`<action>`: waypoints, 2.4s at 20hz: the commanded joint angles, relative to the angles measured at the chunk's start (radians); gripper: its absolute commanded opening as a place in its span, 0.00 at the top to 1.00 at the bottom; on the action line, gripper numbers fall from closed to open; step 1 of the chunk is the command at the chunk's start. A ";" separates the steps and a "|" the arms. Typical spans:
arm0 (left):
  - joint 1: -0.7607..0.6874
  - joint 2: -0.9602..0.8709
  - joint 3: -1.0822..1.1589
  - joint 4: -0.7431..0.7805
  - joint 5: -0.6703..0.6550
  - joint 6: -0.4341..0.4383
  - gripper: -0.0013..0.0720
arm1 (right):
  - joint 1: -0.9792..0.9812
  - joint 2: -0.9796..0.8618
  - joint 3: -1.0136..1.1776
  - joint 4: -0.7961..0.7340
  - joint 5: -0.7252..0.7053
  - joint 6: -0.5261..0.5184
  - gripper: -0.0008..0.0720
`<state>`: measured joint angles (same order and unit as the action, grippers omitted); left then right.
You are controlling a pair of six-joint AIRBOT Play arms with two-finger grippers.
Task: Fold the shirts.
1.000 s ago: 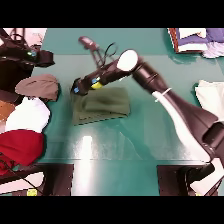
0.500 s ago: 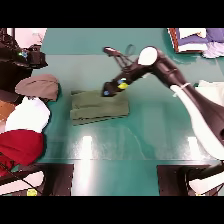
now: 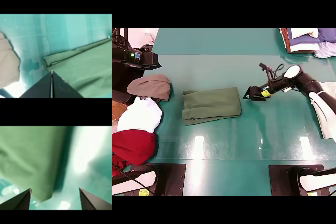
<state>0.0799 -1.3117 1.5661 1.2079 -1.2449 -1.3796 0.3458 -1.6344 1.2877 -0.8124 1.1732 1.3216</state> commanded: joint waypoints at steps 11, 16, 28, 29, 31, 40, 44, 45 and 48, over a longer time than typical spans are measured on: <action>0.001 0.000 -0.001 -0.015 0.006 0.000 0.95 | 0.182 -0.357 0.293 0.279 0.090 -0.076 0.63; -0.017 0.000 0.000 -0.074 0.004 0.000 0.95 | 0.164 -0.326 0.360 0.226 0.154 -0.089 0.97; -0.315 -0.007 0.000 -0.071 0.153 -0.003 0.95 | -0.509 0.071 0.360 -0.156 0.176 0.040 0.97; -0.324 -0.007 0.000 -0.071 0.164 -0.003 0.95 | -0.574 0.077 0.360 -0.156 0.154 0.040 0.97; -0.336 -0.008 0.000 -0.073 0.179 -0.008 0.95 | -0.679 0.076 0.360 -0.138 0.115 0.041 0.97; -0.336 -0.008 -0.001 -0.071 0.190 -0.008 0.95 | -0.904 0.077 0.410 0.058 -0.074 0.047 0.97; -0.336 -0.008 -0.001 -0.071 0.189 -0.008 0.95 | -0.941 0.077 0.539 0.058 -0.021 0.047 0.97; -0.336 -0.007 -0.001 -0.072 0.188 -0.009 0.95 | -0.949 0.077 0.565 0.057 -0.002 0.047 0.97; -0.336 -0.007 -0.001 -0.072 0.179 -0.008 0.95 | -0.975 0.077 0.640 0.055 0.103 0.034 0.97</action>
<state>-0.2554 -1.3190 1.5658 1.1362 -1.0588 -1.3880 -0.6048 -1.5585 1.8572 -0.7620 1.1896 1.3674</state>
